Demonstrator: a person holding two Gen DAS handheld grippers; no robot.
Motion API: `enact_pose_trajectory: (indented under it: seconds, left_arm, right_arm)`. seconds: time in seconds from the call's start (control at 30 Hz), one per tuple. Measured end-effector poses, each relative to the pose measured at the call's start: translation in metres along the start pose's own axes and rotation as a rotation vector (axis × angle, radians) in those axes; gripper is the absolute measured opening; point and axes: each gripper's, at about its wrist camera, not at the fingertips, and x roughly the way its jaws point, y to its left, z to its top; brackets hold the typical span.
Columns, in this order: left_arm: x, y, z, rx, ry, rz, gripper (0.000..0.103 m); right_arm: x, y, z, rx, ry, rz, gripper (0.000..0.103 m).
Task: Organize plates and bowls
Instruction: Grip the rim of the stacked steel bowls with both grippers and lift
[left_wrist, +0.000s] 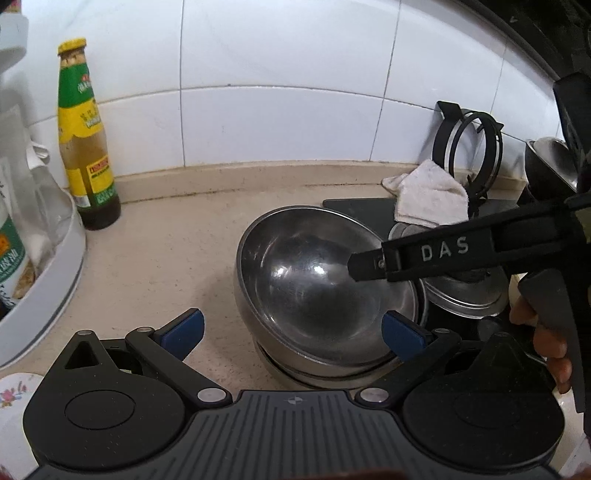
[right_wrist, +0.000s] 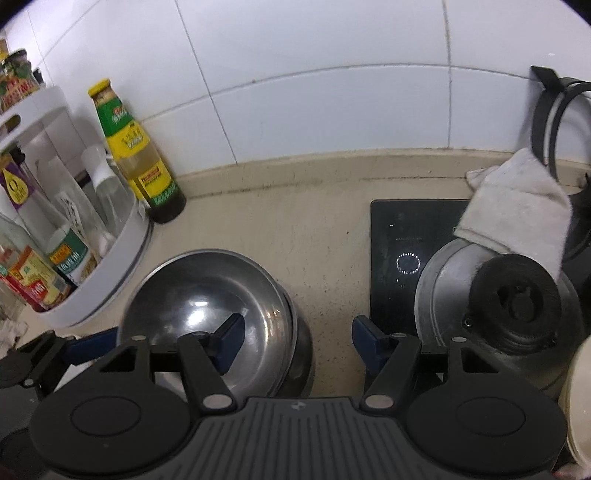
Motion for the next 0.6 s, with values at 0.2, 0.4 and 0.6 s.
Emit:
enact_pose_trajectory:
  seconds: [0.2, 0.4, 0.6]
  left_arm:
    - [0.014, 0.006, 0.005, -0.034, 0.025, 0.002, 0.103]
    - [0.034, 0.012, 0.005, -0.062, 0.072, 0.018, 0.1]
    - [0.041, 0.023, 0.002, -0.145, 0.081, -0.029, 0.098]
  right_arm:
    - [0.017, -0.007, 0.001, -0.024, 0.058, 0.017, 0.061]
    - [0.027, -0.018, 0.005, 0.016, 0.109, 0.133, 0.049]
    - [0.028, -0.025, 0.005, 0.045, 0.137, 0.211, 0.04]
